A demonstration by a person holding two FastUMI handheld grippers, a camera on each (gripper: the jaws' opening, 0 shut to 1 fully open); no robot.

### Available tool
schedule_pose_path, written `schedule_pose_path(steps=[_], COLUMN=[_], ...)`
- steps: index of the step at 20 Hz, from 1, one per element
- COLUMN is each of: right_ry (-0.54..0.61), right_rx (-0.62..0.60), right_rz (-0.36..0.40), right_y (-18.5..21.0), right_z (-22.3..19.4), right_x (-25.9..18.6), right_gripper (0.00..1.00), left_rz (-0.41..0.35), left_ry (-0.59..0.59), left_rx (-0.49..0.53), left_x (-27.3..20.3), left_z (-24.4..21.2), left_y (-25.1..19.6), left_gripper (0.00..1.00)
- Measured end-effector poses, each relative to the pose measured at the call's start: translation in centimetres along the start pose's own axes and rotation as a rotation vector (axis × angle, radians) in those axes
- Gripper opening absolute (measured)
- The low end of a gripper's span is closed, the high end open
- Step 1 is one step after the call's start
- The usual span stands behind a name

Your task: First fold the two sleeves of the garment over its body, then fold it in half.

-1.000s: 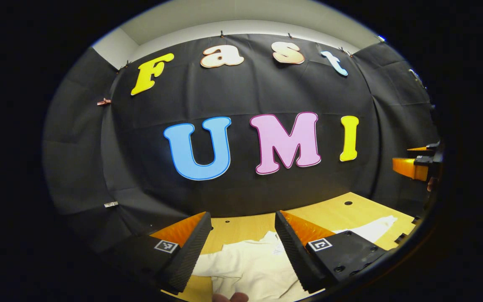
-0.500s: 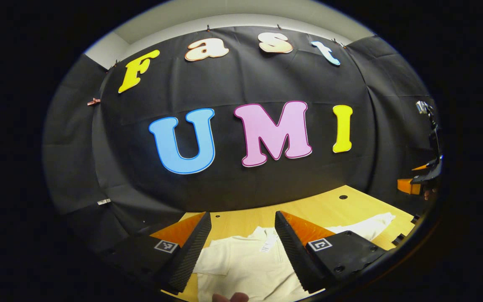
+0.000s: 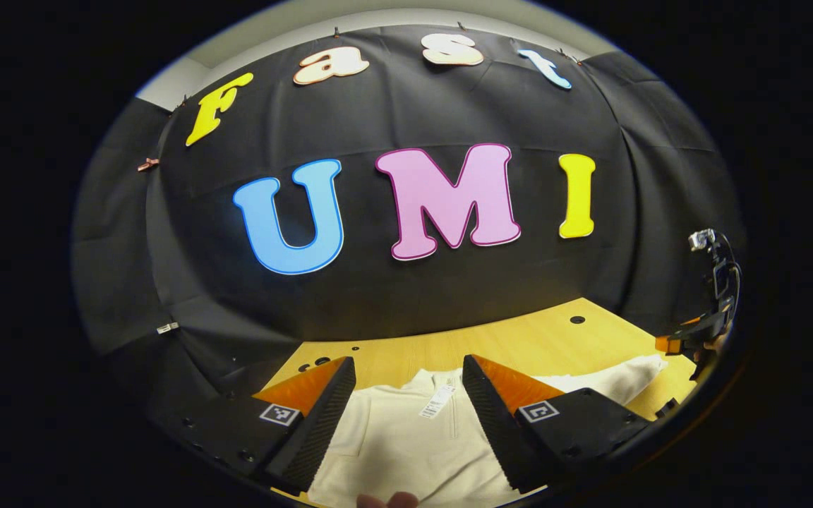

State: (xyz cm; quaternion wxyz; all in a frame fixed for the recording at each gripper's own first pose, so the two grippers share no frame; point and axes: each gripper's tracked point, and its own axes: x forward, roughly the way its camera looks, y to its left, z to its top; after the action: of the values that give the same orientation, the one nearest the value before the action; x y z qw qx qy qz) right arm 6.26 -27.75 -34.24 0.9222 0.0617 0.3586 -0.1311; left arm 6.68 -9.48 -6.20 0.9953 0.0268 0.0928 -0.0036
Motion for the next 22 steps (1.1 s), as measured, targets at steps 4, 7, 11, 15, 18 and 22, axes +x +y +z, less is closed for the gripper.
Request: schedule_pose_path(steps=[4,7,11,15,18,22], right_ry=[0.089,0.146,0.201,0.158,0.139,0.155], right_rx=[-0.012,-0.011,-0.006,-0.028,-0.083,0.029], right_rz=[-0.011,-0.014,-0.005,0.072,0.044,0.034], right_y=[-1.4,-2.2,-2.4,-1.4,-1.2,-1.0], right_z=[-3.5,-5.6,-7.6,-7.9,-8.2,-8.4], right_x=[3.9,6.4,8.6,8.3,8.4,6.9], right_gripper=[0.98,0.98,0.98,0.75,0.22,0.16], left_rz=[0.013,0.02,0.034,0.045,0.047,0.042], left_ry=[0.028,0.053,0.077,0.095,0.104,0.09], left_rx=[0.034,0.049,0.059,0.075,0.084,0.1], left_x=[1.0,1.6,2.0,2.0,1.6,0.9], left_z=[-0.5,-0.9,-1.2,-1.7,-1.9,-1.7], left_y=[-0.6,-0.9,-0.8,-0.6,-0.4,0.4], left_gripper=[0.96,0.97,0.96,0.96,0.96,0.96])
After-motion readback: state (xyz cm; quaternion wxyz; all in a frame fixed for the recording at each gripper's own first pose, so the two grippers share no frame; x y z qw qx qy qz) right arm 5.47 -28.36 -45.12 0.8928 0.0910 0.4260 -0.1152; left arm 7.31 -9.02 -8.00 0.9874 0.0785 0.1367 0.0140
